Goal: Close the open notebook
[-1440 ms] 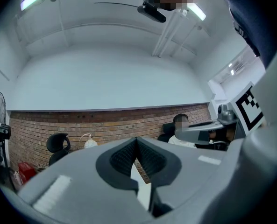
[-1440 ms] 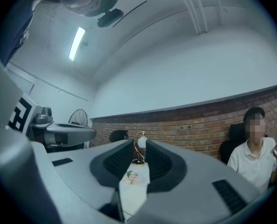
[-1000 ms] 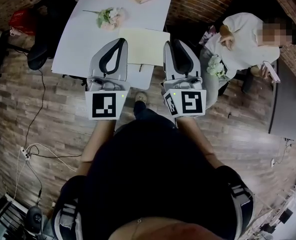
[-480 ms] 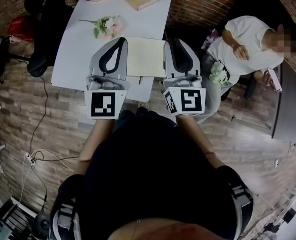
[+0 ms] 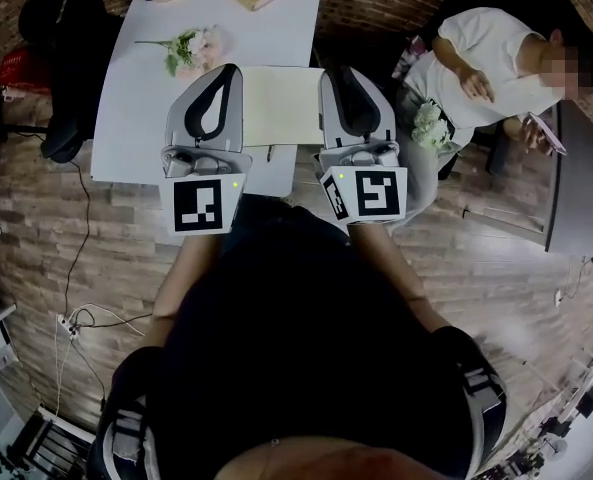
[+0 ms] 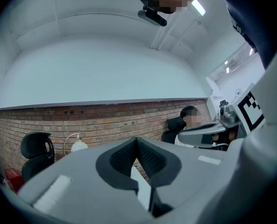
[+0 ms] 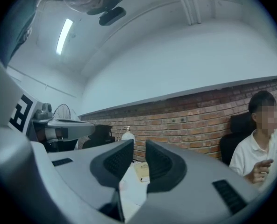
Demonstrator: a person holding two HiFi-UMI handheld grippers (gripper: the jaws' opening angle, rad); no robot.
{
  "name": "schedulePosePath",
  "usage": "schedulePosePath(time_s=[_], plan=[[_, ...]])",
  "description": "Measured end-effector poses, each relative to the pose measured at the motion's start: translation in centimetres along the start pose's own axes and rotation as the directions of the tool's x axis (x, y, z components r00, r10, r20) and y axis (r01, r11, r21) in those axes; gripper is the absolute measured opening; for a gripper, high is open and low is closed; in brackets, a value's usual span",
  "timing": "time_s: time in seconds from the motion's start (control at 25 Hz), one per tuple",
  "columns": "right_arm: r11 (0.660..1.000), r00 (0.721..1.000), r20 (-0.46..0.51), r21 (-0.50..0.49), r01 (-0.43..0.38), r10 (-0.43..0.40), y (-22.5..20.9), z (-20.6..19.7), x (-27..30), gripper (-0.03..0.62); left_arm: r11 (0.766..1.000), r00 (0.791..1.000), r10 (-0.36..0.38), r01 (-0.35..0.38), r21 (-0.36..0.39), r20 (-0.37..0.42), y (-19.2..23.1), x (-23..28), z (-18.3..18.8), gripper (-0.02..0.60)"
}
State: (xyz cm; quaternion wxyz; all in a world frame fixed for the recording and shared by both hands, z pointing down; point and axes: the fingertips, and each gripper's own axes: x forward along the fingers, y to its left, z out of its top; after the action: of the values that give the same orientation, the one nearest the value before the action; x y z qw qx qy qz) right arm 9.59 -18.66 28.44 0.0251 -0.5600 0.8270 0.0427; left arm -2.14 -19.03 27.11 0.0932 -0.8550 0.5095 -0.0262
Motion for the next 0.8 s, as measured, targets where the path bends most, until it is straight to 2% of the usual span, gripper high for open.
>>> schedulePosePath(time_s=[0.24, 0.36, 0.8], plan=[[0.998, 0.998, -0.011, 0.001, 0.056, -0.056, -0.5, -0.4, -0.7, 0.043, 0.997, 0.997, -0.081, 0.081, 0.0, -0.01, -1.0, 0.9, -0.4, 0.006], [0.996, 0.996, -0.012, 0.0, 0.087, -0.087, -0.8, -0.7, -0.8, 0.043, 0.992, 0.992, -0.126, 0.127, 0.024, -0.006, -1.2, 1.7, -0.4, 0.006], [0.989, 0.988, -0.043, -0.006, 0.149, -0.15, -1.3, -3.3, -1.0, 0.043, 0.961, 0.962, -0.271, 0.273, 0.036, -0.037, -2.5, 3.0, -2.9, 0.006]])
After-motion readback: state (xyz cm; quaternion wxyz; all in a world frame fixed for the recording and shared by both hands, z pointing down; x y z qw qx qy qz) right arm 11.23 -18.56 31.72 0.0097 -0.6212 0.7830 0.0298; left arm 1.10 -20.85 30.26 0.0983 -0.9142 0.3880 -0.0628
